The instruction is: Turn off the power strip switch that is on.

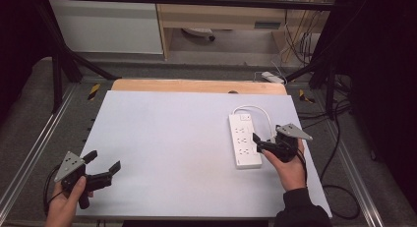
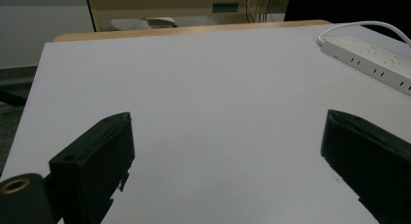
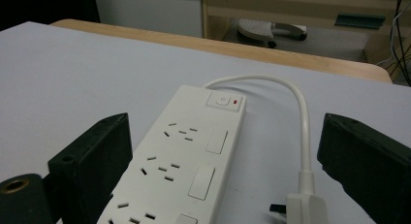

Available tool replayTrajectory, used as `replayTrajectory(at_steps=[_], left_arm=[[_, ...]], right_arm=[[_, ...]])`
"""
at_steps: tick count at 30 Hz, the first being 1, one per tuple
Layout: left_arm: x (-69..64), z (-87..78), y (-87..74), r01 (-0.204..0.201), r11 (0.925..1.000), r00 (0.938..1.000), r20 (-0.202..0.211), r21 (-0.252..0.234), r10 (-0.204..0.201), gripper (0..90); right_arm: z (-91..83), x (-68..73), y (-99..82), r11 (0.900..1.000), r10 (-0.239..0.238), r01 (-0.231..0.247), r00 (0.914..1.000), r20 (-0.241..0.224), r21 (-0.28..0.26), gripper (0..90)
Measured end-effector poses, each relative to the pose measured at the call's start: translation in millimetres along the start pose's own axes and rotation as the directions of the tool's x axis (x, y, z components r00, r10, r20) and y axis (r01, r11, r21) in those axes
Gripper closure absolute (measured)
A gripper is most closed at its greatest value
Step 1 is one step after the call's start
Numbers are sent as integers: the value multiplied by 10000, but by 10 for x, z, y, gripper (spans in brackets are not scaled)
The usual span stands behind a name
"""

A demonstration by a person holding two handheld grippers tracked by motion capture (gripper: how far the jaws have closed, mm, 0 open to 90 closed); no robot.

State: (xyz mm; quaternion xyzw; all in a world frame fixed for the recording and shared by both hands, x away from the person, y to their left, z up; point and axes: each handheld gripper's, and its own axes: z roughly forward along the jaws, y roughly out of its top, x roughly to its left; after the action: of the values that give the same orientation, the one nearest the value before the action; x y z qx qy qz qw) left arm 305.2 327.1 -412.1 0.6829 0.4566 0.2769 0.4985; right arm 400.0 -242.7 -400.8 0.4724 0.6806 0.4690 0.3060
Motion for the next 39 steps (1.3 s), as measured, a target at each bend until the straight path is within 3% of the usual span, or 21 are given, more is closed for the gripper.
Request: replayTrajectory(at_steps=[16, 27, 32, 39], left_arm=[[-2, -1, 1, 0, 10000, 10000, 16, -34, 0, 50], [-3, -5, 2, -3, 10000, 10000, 26, -29, 3, 50], [-5, -6, 2, -12, 10000, 10000, 34, -30, 12, 50], [-9, -7, 2, -25, 10000, 10000, 38, -39, 25, 50]], right_arm=[[-252, -33, -31, 9972, -368, 351, 9990, -239, -665, 17], [-372, -105, -108, 9955, -512, 514, 9987, 49, -799, 31], [-396, -154, -211, 9956, -656, 664, 9978, 135, -659, 31], [-406, -224, -411, 9984, -569, 569, 9983, -115, -16, 27]])
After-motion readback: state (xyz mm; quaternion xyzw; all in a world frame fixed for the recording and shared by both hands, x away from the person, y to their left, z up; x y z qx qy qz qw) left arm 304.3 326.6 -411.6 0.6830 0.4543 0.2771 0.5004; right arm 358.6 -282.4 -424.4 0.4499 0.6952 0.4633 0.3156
